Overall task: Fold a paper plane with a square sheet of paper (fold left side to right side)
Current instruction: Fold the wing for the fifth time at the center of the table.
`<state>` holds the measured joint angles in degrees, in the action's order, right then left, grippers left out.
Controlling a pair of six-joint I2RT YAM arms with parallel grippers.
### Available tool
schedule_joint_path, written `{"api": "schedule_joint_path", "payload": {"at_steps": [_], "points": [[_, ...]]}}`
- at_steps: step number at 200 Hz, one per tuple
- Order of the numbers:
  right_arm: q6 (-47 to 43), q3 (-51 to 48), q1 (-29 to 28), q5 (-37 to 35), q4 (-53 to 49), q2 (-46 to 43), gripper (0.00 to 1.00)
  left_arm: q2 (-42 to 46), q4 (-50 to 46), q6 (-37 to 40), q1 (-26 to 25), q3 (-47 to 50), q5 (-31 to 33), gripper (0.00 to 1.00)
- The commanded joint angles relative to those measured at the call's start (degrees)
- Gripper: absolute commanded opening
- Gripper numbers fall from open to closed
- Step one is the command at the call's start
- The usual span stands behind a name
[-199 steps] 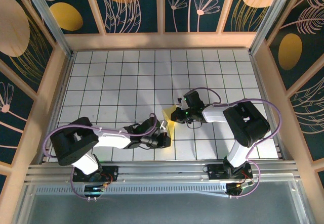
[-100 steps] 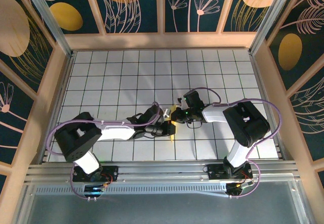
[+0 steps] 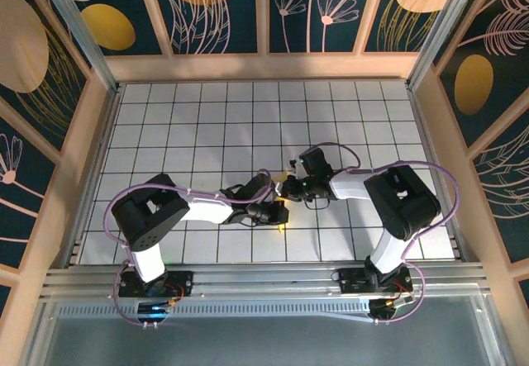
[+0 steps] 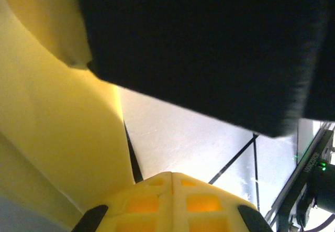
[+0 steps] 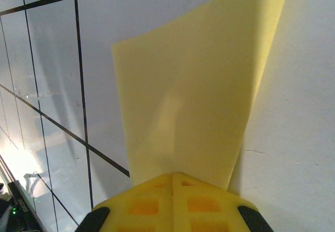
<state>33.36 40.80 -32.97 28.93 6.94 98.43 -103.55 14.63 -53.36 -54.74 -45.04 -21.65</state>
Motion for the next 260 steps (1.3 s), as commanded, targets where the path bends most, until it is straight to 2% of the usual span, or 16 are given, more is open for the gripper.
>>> {"api": "schedule_joint_path", "payload": {"at_steps": [1,46,141,260], "points": [[-1.11,-1.2,-0.67,-6.6,-8.17,3.65,0.0,-1.12,-1.1,0.86,0.07,-0.15,-0.1,0.0],[-1.55,-0.73,-0.52,-7.32,-9.06,4.16,0.0,0.78,-1.8,1.67,-0.1,2.31,-0.47,0.0],[-2.07,0.07,-0.46,-7.75,-10.05,4.84,0.0,2.65,-3.34,4.12,-4.21,6.48,-0.94,0.0],[-2.25,0.38,-0.29,-7.92,-10.37,4.93,0.0,4.67,-4.26,5.63,-6.25,8.2,-1.82,0.0]]}}
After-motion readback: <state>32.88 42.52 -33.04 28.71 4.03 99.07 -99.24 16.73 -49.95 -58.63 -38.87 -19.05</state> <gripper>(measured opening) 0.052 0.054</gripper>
